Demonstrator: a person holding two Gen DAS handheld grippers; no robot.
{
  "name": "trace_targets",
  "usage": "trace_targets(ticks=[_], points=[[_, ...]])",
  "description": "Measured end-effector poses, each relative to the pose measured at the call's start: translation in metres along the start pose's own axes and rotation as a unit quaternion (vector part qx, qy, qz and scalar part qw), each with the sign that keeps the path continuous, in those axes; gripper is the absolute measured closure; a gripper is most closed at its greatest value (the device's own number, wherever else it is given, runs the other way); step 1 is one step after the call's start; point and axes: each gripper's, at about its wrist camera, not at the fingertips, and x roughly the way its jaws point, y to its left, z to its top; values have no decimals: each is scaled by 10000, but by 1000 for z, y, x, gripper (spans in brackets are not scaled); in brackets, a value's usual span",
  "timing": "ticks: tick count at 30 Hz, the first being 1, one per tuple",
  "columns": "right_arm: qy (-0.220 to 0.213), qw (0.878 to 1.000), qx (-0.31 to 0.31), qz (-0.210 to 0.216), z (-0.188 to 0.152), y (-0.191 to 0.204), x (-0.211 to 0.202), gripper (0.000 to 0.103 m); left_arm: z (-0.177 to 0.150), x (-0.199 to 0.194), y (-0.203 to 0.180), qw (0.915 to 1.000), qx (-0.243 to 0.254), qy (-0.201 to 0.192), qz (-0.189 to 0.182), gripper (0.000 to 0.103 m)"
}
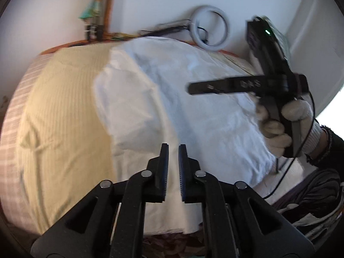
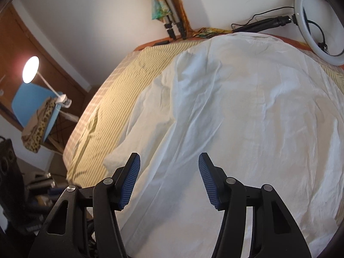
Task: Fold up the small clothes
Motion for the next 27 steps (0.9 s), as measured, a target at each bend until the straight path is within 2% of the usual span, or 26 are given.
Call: trace_targets(ticks=[2, 4, 6, 8, 11, 12, 15, 19, 21, 23, 25, 27], points=[[116, 9998, -153, -10, -3, 9, 5, 47, -14, 1, 15, 9993, -316, 155, 82, 90], [226, 9994, -269, -6, -6, 17, 12, 47, -31, 11, 26, 9971, -630, 392, 190, 81], [386, 9985, -381, 4, -9, 26, 21, 47, -45, 22, 34, 9934, -928, 659, 150, 78], [515, 9973, -521, -93, -13, 34, 30, 47, -55, 28, 34, 9919, -966, 789, 239, 76], [705, 9952, -616, -290, -18, 38, 45, 47, -62, 25, 32, 9926, -801, 634, 660, 60], [761, 9946, -625, -319, -20, 38, 49, 47, -62, 23, 32, 9921, -758, 551, 833, 61], [790, 9943, -634, -344, -16, 40, 48, 47, -67, 24, 27, 9920, -595, 545, 972, 61], [589, 9969, -526, 68, 6, 50, 29, 47, -74, 33, 30, 9888, -686, 628, 1165, 61], [649, 9956, -625, 263, 18, 64, 29, 44, -74, 30, 30, 9869, -771, 437, 1351, 60], [726, 9937, -831, 187, 28, 80, 40, 40, -78, 24, 32, 9858, -878, 267, 1407, 60], [782, 9928, -904, 48, 40, 89, 55, 40, -79, 28, 34, 9868, -1012, 320, 1221, 60], [713, 9939, -826, -180, 54, 90, 69, 40, -81, 31, 30, 9876, -835, 316, 1291, 61]])
